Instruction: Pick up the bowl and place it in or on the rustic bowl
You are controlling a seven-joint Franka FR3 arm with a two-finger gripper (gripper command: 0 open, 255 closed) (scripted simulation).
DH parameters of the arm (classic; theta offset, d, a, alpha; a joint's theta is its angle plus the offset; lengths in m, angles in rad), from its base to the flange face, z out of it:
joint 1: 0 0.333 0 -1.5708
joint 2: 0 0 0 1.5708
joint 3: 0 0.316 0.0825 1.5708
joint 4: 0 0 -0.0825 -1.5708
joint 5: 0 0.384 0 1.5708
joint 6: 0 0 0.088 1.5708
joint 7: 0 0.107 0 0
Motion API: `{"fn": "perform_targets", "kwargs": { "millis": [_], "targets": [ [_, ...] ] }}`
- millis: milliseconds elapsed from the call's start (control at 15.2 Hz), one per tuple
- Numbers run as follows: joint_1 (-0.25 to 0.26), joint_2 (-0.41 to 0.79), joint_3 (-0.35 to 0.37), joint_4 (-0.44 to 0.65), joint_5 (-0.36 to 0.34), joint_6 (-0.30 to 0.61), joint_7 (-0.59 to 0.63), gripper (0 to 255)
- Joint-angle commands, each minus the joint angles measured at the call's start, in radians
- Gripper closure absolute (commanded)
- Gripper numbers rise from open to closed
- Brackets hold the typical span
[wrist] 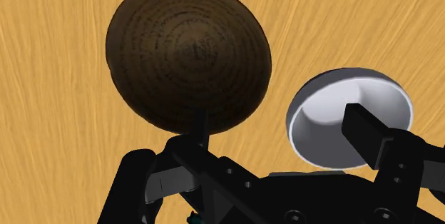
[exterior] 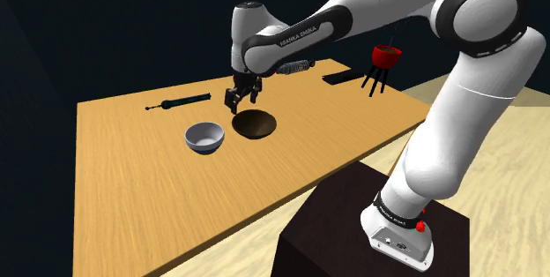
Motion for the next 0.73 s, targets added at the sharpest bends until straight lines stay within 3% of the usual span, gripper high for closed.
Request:
{"fn": "perform_targets", "kwargs": {
  "millis": [0, 462, 660],
  "targets": [
    [0.007, 0.077, 0.006, 0.058, -0.015, 0.019, 0.023, 0],
    [0.041, 0.333, 0.006, 0.273, -0.062, 0.057, 0.082, 0],
    [0.041, 0.358, 0.002, 0.268, -0.069, 0.087, 0.086, 0]
  ]
}}
